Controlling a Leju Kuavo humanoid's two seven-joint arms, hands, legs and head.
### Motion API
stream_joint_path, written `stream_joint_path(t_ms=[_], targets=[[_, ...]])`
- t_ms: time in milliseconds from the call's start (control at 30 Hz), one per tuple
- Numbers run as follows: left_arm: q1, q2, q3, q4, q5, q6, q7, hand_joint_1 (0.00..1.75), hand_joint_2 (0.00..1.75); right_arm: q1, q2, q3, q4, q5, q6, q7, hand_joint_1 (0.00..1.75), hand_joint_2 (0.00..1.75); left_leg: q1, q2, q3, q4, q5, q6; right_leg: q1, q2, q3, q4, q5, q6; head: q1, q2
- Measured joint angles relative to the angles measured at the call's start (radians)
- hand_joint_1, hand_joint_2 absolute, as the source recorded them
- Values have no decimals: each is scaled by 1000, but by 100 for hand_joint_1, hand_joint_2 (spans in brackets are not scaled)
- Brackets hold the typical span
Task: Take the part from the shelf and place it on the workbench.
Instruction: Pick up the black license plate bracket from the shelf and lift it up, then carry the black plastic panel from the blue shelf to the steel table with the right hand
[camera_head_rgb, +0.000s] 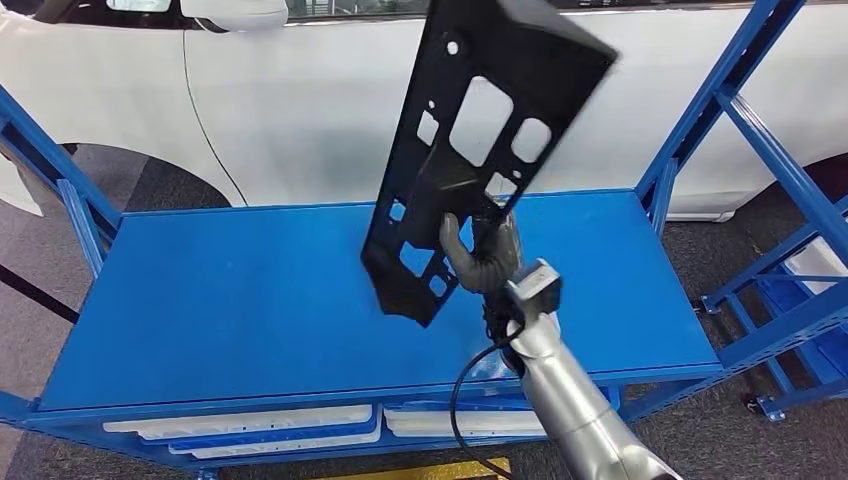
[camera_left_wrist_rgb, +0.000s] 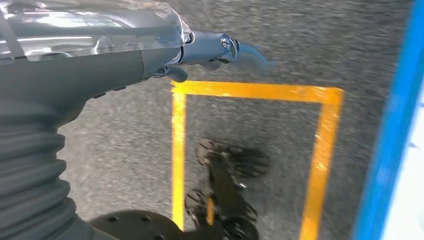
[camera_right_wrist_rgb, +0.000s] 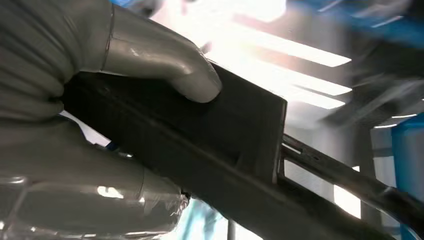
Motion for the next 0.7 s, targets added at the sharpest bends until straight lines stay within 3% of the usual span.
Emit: stream_joint_path(t_ms=[33,100,167,267,333,367,433,467,500,533,567,633,700], targets=[[2,0,0,0,-1,0,6,0,175,23,-12,0,-91,-52,76,0,175,175,-1,0,0,2,-2,-1,0,0,8,-21,23,-1,0,0],[1,0,1,0,-2,0,7,0,175,58,-22,-2,-244,-133,209,0,175,175,-1,0,3,7,-9,-5,0,-1,66,-149,95,-6,0,0],[-2,0,2,0,-2,0,1,0,175,88,-28,-4,-354,-205,321,4,175,175,-5,-2,1,16,-17,-13,2,-1,116,-254,129,-13,0,0],[-2,0,8,0,1,1,-17,0,175,123,-30,-4,-435,-349,458,50,175,175,-7,-3,0,17,-23,-29,3,2,126,-277,126,-28,0,0],[-3,-1,14,0,2,2,-27,0,175,136,-30,3,-449,-429,528,98,175,175,-6,-1,-7,42,-44,-41,-1,3,129,-282,128,-40,0,0],[-4,-1,17,0,3,3,-29,0,175,142,-30,9,-451,-449,551,115,175,175,-5,0,-25,83,-70,-47,-3,2,131,-285,129,-44,0,0],[-4,-1,19,1,2,6,-30,0,175,156,-29,21,-451,-456,573,127,175,175,-2,1,-86,216,-136,-55,-1,0,131,-285,128,-49,0,0],[-3,-1,21,1,2,6,-30,0,175,163,-29,26,-450,-456,578,129,175,175,-2,1,-117,279,-158,-57,0,-1,131,-284,127,-50,0,0],[-2,0,22,1,2,7,-31,0,175,168,-29,30,-450,-455,582,131,175,175,-1,1,-135,312,-162,-57,2,-2,131,-283,126,-50,0,0],[-2,0,23,1,2,7,-30,0,175,171,-29,33,-449,-455,585,132,175,175,-2,1,-134,305,-144,-55,3,-2,132,-283,126,-51,0,0],[-2,0,23,1,2,9,-30,0,175,173,-29,35,-449,-455,589,132,175,175,-2,1,-111,255,-110,-51,5,-2,133,-282,125,-52,0,0],[-3,1,24,1,1,18,-26,0,175,175,-30,40,-449,-456,599,131,175,175,-6,1,-39,103,-41,-37,9,-2,138,-282,124,-51,0,0],[-6,4,24,1,0,28,-20,0,175,179,-30,51,-449,-456,609,126,175,175,-13,2,1,19,-14,-27,10,-1,138,-283,126,-45,0,0]])
